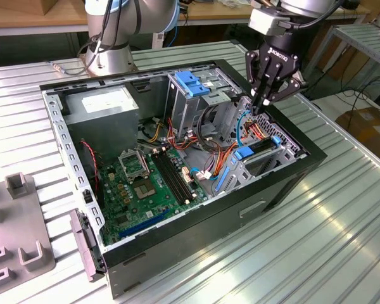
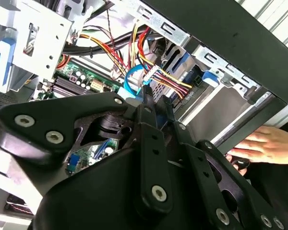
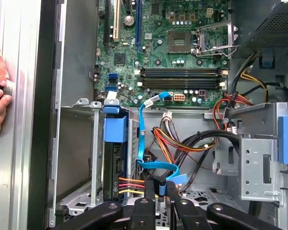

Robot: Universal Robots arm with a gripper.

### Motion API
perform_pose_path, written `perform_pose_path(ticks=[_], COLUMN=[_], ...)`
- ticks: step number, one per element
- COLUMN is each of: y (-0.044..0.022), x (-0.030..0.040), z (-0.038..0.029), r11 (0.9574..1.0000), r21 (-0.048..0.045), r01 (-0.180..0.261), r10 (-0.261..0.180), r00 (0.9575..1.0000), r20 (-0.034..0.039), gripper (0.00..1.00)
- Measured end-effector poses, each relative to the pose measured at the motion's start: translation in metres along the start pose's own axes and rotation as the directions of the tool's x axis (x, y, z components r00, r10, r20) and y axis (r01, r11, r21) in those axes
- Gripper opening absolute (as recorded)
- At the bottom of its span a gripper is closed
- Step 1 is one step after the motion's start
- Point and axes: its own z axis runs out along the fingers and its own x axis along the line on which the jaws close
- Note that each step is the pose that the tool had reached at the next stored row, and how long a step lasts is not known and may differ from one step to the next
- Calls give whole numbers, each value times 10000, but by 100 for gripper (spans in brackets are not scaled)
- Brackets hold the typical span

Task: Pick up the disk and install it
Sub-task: 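Insert the second disk wire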

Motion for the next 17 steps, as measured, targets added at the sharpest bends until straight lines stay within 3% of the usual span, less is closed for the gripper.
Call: perform_pose_path(ticks=[2, 6, 7, 8, 9, 10, 12, 13, 15, 17], y=[0, 0, 0, 0, 0, 0, -1, -1, -1, -2], x=[0, 0, 0, 0, 0, 0, -1, -2, -3, -3], z=[2, 1, 0, 1, 3, 5, 11, 14, 20, 28], r11=[10000, 10000, 10000, 10000, 10000, 10000, 9999, 9999, 9999, 9999], r21=[-1, -2, -3, -5, -6, -7, -8, -9, -8, -8], r01=[-4, -16, -25, -39, -60, -73, -114, -123, -136, -136], r10=[4, 16, 25, 38, 59, 72, 112, 121, 132, 132], r00=[10000, 9998, 9995, 9988, 9971, 9956, 9893, 9875, 9850, 9849], r20=[-42, -201, -321, -497, -764, -931, -1454, -1570, -1721, -1727], gripper=[21, 21, 22, 22, 29, 29, 29, 27, 16, 16])
